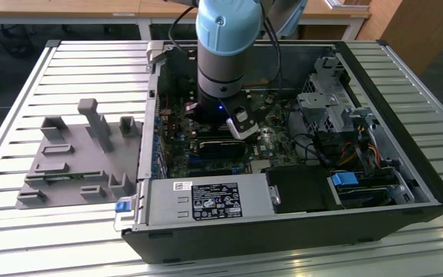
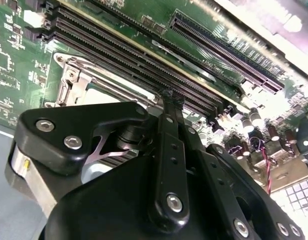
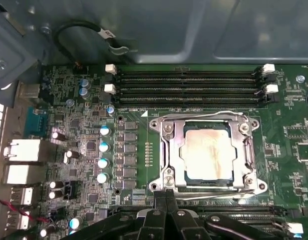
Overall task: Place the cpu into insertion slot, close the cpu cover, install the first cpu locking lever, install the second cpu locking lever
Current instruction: 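Install the second cpu locking lever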
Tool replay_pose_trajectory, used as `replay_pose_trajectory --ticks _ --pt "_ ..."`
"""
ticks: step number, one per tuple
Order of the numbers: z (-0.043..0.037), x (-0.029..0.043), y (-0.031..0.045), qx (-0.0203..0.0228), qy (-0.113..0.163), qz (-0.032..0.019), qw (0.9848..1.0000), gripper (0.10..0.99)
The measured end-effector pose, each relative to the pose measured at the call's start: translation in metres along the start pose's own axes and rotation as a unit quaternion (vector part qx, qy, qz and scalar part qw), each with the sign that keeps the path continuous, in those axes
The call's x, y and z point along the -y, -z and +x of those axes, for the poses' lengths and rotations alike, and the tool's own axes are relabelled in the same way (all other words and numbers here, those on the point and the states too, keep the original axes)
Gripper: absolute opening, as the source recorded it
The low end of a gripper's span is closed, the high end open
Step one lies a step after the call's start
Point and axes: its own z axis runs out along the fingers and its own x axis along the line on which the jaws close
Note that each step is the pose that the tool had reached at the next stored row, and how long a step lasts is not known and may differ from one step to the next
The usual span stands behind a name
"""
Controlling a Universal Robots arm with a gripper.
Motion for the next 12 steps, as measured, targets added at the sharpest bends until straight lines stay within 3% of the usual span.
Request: replay_pose_trajectory --ticks 12 --pt "0.0054 -0.0064 -0.0061 -0.0001 0.000 -0.0023 1.0000 0.106"
